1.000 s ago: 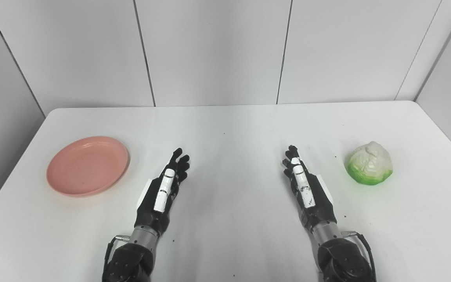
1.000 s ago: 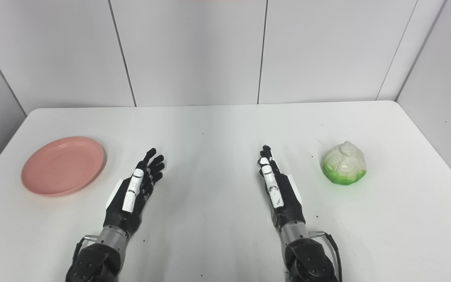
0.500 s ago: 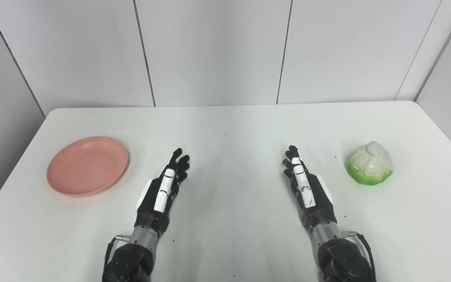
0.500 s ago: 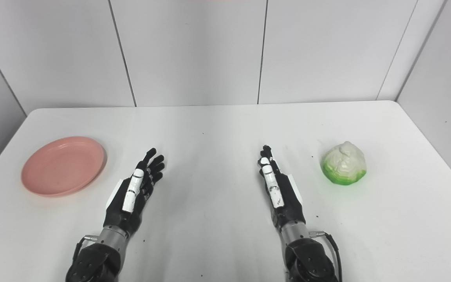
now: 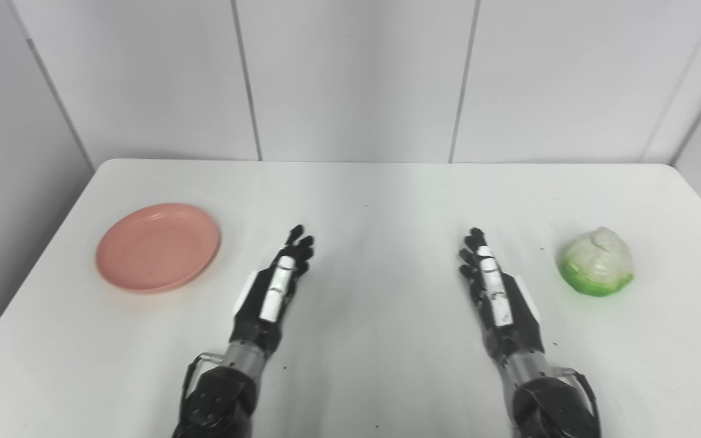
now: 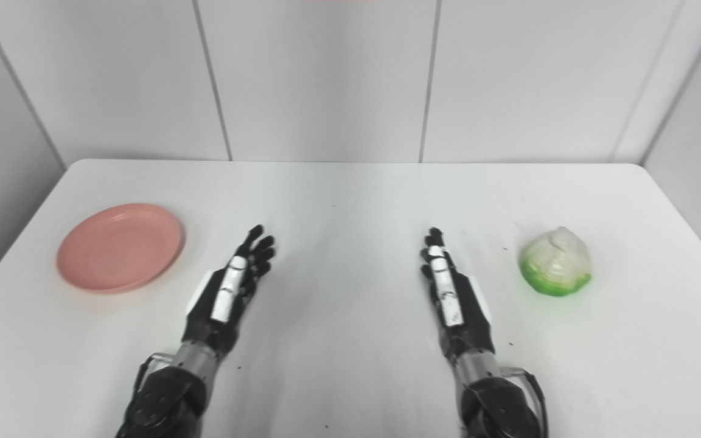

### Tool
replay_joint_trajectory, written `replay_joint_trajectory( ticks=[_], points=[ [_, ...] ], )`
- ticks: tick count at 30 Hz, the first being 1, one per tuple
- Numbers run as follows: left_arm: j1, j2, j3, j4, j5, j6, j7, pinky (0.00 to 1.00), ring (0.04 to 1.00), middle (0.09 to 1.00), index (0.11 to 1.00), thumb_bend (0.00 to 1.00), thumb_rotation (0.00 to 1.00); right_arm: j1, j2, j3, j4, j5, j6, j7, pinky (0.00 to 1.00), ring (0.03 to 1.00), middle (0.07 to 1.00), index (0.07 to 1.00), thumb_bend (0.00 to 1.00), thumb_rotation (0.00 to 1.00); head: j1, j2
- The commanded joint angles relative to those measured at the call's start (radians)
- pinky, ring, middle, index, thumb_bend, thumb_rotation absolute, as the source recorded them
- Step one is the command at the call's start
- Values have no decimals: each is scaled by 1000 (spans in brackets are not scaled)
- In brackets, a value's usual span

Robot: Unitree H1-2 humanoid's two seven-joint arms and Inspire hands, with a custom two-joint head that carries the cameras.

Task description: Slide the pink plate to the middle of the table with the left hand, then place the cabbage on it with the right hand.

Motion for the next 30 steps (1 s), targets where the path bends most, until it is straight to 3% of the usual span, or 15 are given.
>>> replay_joint_trajectory(
  ticks=[1, 12, 30],
  points=[
    [-2, -38, -25, 51, 25, -25, 13, 989, 958, 951, 953, 531, 1000, -18, -22, -10, -22, -7, -14, 4, 1000, 995, 996, 1000, 186, 1000, 36, -12],
    [-31, -92, -40, 142, 85, -85, 55, 944, 953, 948, 948, 522, 1000, -25, -67, -20, 4, -3, -34, 26, 1000, 1000, 1000, 1000, 206, 1000, 139, -67],
    [-41, -98, -35, 165, 101, -104, 59, 940, 943, 944, 942, 529, 1000, -22, -63, -20, 10, 9, -36, 32, 1000, 1000, 1000, 1000, 179, 1000, 148, -72]
  ],
)
